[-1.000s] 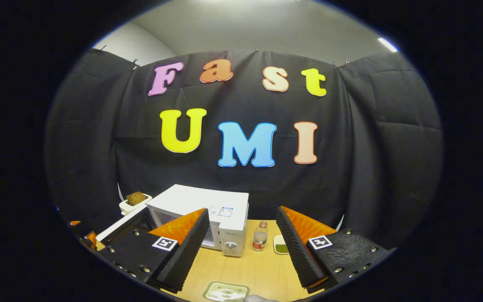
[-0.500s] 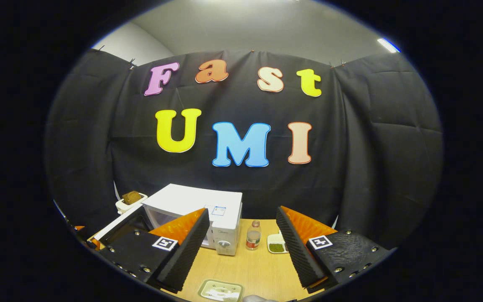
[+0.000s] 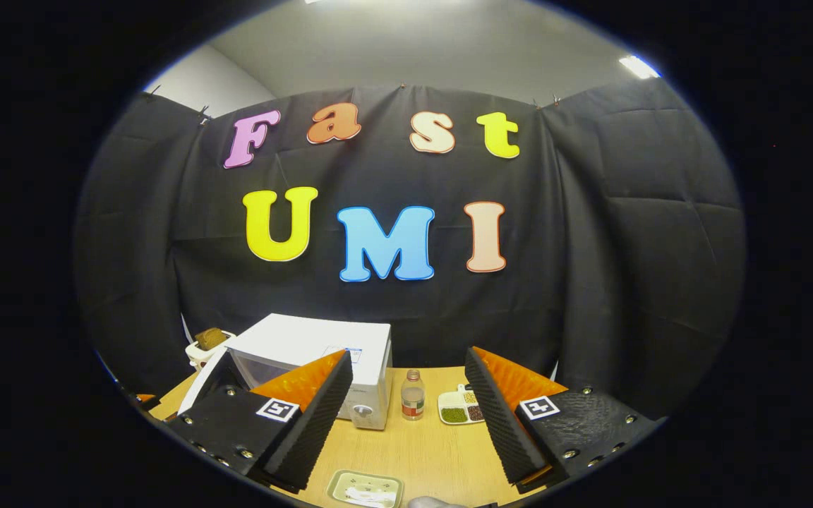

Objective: Open the microwave oven with the left hand, put the food in, and close the microwave oven.

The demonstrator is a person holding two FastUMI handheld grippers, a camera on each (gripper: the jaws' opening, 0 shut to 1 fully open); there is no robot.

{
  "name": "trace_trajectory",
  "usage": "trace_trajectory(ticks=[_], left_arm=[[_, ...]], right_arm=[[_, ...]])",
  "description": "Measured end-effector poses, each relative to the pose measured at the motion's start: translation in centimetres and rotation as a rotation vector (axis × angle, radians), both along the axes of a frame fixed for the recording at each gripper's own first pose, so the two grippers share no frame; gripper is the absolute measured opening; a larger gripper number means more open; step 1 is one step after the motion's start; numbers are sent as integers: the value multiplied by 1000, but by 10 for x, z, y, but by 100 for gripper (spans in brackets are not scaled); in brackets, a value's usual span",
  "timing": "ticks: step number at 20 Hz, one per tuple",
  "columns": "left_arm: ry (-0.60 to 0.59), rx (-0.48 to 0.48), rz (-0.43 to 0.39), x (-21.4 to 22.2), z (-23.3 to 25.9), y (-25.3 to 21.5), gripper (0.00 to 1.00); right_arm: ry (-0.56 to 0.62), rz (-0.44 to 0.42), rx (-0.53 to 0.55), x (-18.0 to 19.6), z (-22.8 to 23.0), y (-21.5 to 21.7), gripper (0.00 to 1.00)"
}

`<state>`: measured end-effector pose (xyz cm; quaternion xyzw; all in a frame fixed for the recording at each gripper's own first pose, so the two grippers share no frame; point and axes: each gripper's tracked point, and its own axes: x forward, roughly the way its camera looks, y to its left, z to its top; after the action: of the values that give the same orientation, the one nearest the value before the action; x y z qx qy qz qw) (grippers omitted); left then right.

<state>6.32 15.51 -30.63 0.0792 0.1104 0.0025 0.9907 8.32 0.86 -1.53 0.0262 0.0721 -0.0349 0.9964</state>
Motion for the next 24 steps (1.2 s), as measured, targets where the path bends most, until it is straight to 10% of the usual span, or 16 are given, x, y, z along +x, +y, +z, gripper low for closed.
trace_trajectory(ticks=[24], left_arm=[[26, -30, -317, 105, -8, -241, 95]], right_arm=[[91, -202, -8, -19, -37, -143, 98]])
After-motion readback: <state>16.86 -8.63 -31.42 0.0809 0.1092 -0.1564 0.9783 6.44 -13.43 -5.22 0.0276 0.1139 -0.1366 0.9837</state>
